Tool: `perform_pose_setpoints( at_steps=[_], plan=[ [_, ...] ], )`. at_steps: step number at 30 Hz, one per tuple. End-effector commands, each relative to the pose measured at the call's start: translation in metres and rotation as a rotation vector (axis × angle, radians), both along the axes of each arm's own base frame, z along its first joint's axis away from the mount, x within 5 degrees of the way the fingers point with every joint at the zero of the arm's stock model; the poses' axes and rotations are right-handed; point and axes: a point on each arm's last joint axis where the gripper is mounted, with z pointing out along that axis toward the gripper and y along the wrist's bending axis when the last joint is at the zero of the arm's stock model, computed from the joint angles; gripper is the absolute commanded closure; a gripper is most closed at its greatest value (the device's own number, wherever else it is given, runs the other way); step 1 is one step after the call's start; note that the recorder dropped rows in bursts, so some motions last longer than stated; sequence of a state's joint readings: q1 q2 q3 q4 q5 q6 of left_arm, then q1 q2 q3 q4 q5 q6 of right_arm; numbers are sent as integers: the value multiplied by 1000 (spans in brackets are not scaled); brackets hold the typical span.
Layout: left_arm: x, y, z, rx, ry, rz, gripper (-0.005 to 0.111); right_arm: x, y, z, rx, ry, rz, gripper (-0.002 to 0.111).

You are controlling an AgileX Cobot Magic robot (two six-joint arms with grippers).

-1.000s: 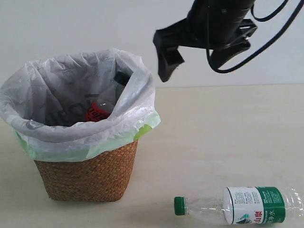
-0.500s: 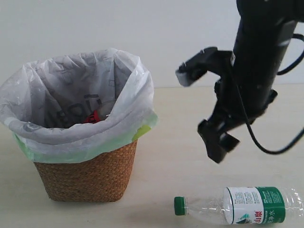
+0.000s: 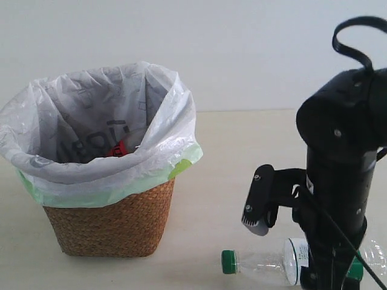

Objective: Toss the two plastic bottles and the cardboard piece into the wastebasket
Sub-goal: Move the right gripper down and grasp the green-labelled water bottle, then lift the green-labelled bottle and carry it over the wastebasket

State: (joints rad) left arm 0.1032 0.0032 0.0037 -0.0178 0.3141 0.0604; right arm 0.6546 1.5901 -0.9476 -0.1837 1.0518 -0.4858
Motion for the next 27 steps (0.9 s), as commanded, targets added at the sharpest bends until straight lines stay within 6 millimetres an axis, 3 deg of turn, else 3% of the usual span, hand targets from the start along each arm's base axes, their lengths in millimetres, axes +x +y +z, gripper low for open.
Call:
perform_pose_setpoints(
  at_steps=[1,13,15,17,18,19,20,21,24,27],
  plan=[
    [0,0,2,-7,-14,6,-1,1,3,-11,62,-86,52,13],
    [0,0,2,-7,-14,6,-1,19,13,-70,52,-127,46,13],
    [0,0,2,-7,-14,6,-1,20,14,-74,58,-126,16,19],
    [0,0,2,-7,-14,6,-1,21,15,-74,75,-145,-17,34],
    [0,0,2,-7,-14,6,-1,25,16,-69,76,-170,-60,58],
    [0,0,2,-7,-14,6,-1,27,16,-65,66,-181,-69,69],
    [0,0,2,-7,-14,6,-1,33,15,-56,11,-193,-99,100],
    [0,0,2,-7,-14,6,-1,37,13,-47,-38,-211,-123,108],
    [0,0,2,-7,-14,6,-1,52,6,-13,-110,-376,-215,108],
    [0,0,2,-7,-14,6,-1,65,-3,43,-106,-653,-350,108]
  ],
)
